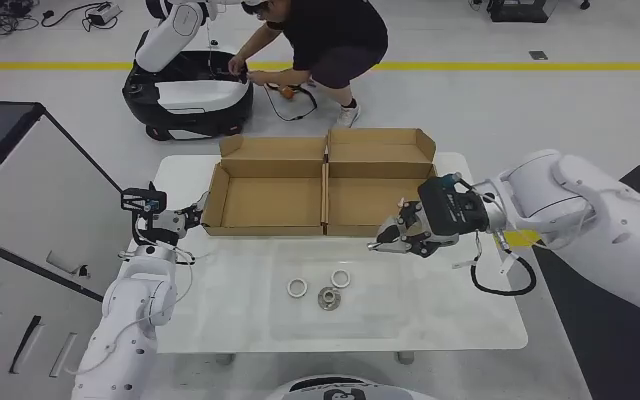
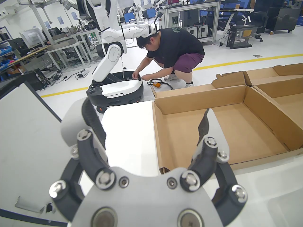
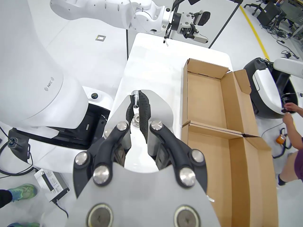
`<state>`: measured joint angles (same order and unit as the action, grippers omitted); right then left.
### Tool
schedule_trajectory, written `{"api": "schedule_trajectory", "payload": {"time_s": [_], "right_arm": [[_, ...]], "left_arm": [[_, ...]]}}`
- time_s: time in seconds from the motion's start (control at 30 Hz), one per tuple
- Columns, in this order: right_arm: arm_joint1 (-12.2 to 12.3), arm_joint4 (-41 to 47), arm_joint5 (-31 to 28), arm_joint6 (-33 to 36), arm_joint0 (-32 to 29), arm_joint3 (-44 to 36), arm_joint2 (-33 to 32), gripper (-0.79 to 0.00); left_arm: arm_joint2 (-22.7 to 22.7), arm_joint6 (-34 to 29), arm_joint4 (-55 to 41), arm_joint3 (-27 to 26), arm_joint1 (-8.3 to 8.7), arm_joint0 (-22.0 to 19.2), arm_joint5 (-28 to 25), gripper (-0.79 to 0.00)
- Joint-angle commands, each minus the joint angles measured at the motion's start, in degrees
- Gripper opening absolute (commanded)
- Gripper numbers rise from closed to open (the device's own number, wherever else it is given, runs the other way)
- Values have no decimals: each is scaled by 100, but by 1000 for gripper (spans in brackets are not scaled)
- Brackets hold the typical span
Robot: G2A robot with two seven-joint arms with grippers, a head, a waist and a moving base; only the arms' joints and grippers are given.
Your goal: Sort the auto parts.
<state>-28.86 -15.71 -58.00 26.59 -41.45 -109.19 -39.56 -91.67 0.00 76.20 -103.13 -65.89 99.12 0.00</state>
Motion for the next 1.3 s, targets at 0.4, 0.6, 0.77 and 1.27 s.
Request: {"api": "schedule_trajectory", "payload": {"time_s": [0.4, 0.6, 0.77, 1.27], "right_arm": [[-32, 18, 76, -470, -111, -53, -175, -785], [-107, 99, 0, -1521, -331, -216, -393, -785], [-209, 52, 0, -2423, -437, -406, -447, -785], [-571, -980, 0, -5533, -144, -666, -213, -785]], "left_arm": [[0, 0, 0, 0, 0, 0, 0, 0], [0, 0, 0, 0, 0, 0, 0, 0], [0, 0, 0, 0, 0, 0, 0, 0], [0, 0, 0, 0, 0, 0, 0, 0]]}}
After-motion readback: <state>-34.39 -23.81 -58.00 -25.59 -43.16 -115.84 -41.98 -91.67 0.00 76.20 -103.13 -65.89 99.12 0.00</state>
